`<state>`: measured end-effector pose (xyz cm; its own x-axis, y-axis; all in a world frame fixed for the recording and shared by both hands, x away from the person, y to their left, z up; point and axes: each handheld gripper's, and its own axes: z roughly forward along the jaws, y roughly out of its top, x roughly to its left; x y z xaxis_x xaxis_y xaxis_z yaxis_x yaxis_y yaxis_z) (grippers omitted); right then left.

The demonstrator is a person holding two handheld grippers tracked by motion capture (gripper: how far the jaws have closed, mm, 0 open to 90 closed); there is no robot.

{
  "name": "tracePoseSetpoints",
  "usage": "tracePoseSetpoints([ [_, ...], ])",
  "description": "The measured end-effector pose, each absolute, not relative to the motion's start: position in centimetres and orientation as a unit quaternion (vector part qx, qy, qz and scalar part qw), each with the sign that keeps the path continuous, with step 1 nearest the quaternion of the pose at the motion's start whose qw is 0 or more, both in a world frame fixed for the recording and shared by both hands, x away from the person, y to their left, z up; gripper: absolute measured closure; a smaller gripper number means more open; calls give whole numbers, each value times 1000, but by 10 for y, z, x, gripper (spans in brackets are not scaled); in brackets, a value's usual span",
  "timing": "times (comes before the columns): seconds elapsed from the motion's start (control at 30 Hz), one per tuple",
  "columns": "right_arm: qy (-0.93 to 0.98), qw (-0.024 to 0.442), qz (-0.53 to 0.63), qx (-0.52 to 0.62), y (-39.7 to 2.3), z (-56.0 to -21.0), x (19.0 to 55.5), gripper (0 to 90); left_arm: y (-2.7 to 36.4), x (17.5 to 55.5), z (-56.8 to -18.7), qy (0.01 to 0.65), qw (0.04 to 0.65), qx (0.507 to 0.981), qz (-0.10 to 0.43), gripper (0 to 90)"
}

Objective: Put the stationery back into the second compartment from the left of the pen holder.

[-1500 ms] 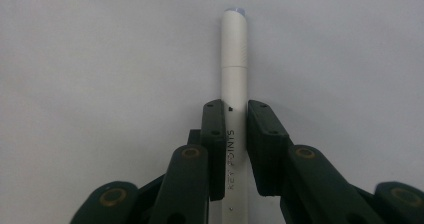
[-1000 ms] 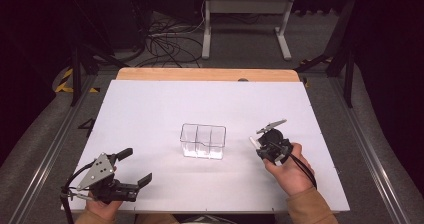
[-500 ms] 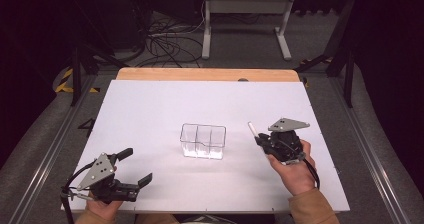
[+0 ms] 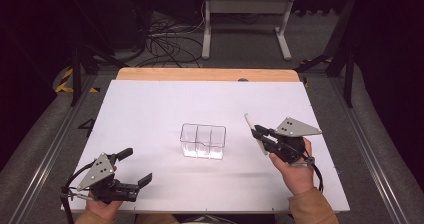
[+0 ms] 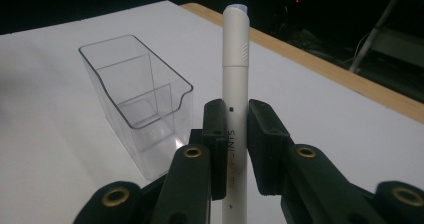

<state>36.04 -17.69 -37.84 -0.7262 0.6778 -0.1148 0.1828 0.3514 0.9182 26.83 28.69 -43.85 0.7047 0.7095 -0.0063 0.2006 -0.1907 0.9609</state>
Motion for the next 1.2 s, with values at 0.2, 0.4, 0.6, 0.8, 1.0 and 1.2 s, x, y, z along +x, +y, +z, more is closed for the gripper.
tracePoseSetpoints([
  [0.2,765,244,538,255,-178,-375,361,794,287,268,-439,310,557,736,228,9],
  [0.4,754,242,562,241,-176,-373,363,794,287,268,-438,311,555,737,229,9],
  [0.6,745,238,578,233,-173,-369,364,794,287,269,-439,309,556,737,229,9],
  [0.8,742,236,588,218,-166,-363,367,794,287,269,-439,310,555,737,228,9],
  [1.0,741,236,593,207,-155,-354,371,794,287,269,-439,309,556,738,227,9],
  [1.2,740,228,603,195,-142,-349,376,794,287,269,-439,310,555,738,226,9],
])
